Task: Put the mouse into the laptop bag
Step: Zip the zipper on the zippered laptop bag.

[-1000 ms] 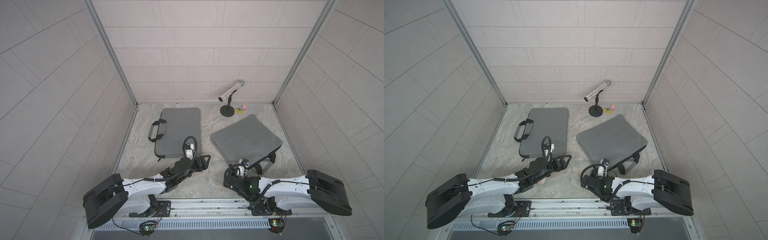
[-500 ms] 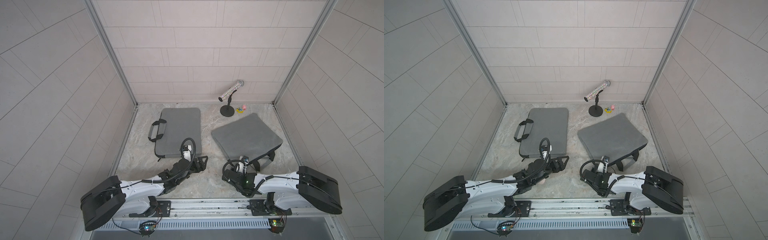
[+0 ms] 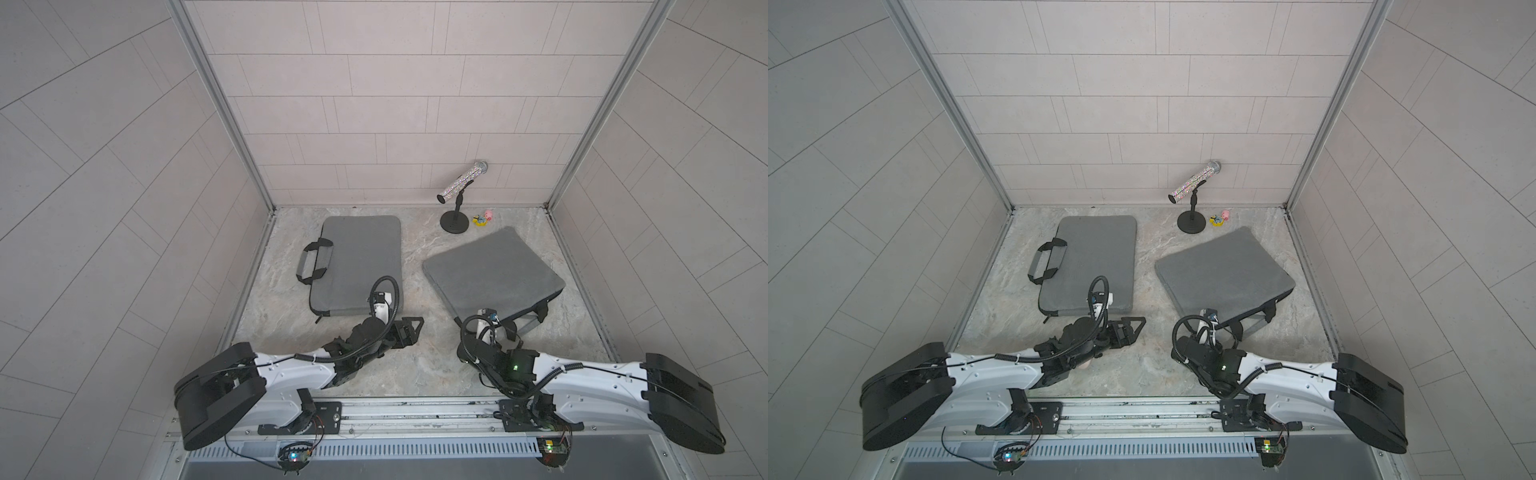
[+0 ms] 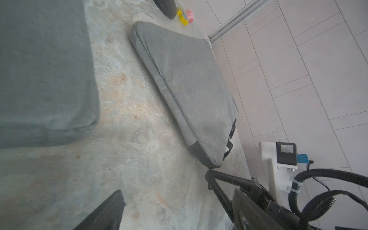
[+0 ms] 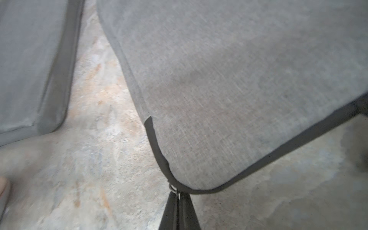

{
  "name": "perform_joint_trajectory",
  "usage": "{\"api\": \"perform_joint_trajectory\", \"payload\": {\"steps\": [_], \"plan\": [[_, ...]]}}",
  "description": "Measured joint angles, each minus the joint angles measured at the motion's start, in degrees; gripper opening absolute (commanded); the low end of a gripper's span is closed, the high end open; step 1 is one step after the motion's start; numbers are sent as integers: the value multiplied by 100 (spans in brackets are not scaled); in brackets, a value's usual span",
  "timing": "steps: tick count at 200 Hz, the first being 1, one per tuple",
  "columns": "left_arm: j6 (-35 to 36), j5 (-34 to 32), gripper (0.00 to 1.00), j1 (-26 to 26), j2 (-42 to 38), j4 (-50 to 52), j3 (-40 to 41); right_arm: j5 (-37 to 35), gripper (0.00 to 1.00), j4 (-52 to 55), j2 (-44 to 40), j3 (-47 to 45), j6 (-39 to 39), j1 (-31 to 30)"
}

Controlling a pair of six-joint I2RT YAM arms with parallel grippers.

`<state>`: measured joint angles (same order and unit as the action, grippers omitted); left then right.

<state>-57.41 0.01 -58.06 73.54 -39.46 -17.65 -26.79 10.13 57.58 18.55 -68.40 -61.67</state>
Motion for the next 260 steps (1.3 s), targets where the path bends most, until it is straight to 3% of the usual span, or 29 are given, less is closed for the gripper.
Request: {"api": "perform_joint_trajectory", "payload": {"steps": [45, 72, 142, 160, 191, 215, 240, 260], "plan": [[-417, 57, 86, -817, 1001, -916, -291, 415, 0, -85, -1156, -216, 986, 13], [-706, 28, 86, -850, 1700, -1631, -345, 599, 0, -83, -1502, -398, 1217, 13], [-1351, 44, 79, -778, 3560, -2986, -1016, 1023, 0, -380, -1215, -402, 1408, 20], [-1429, 46, 68, -682, 3718, -3071, -1126, 1106, 0, -439, -1163, -404, 1419, 20], [-1460, 20, 35, -525, 3753, -3126, -1373, 1200, 0, -487, -1137, -450, 1412, 20], [-1519, 114, 21, -393, 3904, -3165, -1408, 1244, 0, -468, -1215, -466, 1392, 20], [-1582, 321, 1, -343, 4118, -3357, -1482, 1274, 0, -400, -1366, -566, 1362, 24], [-1644, 424, 0, -343, 4214, -3414, -1545, 1252, 0, -256, -1484, -625, 1307, 24]]}}
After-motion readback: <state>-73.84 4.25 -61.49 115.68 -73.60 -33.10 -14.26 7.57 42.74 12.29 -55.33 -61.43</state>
